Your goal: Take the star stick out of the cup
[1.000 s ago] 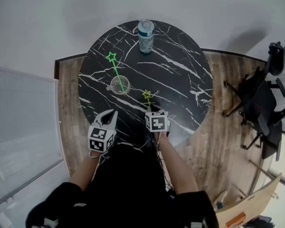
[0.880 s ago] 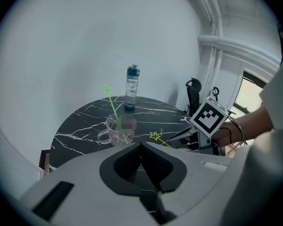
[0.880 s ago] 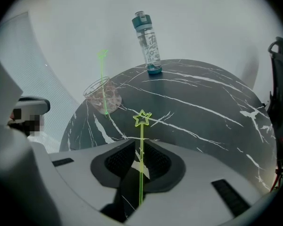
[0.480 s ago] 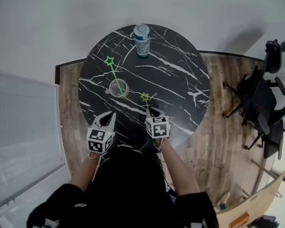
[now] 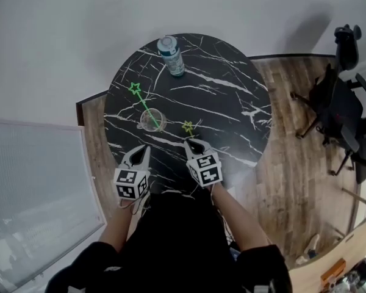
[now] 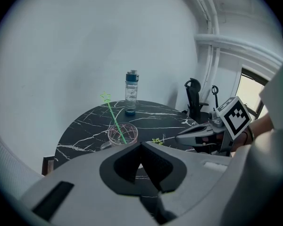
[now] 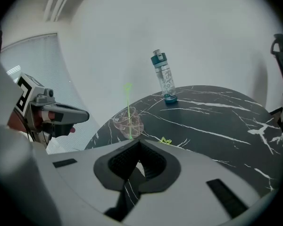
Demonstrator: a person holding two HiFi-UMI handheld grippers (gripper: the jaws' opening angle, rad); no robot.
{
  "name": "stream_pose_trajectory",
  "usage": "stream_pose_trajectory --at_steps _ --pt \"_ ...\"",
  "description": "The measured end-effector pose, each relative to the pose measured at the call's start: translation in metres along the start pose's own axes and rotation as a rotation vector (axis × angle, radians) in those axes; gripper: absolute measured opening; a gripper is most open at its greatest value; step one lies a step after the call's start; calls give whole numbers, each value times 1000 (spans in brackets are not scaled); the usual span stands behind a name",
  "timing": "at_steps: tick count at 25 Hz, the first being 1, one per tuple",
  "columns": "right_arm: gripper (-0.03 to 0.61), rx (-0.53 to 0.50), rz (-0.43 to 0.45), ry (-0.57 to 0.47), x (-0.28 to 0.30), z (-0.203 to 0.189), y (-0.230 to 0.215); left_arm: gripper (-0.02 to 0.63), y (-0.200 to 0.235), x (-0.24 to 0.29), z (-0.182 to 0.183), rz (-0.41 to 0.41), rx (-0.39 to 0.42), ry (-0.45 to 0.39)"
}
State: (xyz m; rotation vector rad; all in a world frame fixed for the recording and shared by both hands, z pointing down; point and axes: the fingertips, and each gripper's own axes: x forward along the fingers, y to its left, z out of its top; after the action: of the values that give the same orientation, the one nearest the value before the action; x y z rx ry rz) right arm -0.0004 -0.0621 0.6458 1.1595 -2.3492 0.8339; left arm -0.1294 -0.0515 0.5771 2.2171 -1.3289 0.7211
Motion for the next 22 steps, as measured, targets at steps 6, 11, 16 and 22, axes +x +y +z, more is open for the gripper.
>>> stream_pose_trajectory --at_steps 6,11,16,22 --pt "-3 38 -12 -27 1 0 0 -2 12 7 5 -10 31 20" --pt "-3 64 -21 -32 5 5 -2 -2 23 19 16 -21 57 25" --pt "-3 86 -39 -33 11 10 -6 -2 41 31 29 -34 57 28" --pt "-3 98 -61 -38 19 16 -11 -2 64 48 47 -59 47 42"
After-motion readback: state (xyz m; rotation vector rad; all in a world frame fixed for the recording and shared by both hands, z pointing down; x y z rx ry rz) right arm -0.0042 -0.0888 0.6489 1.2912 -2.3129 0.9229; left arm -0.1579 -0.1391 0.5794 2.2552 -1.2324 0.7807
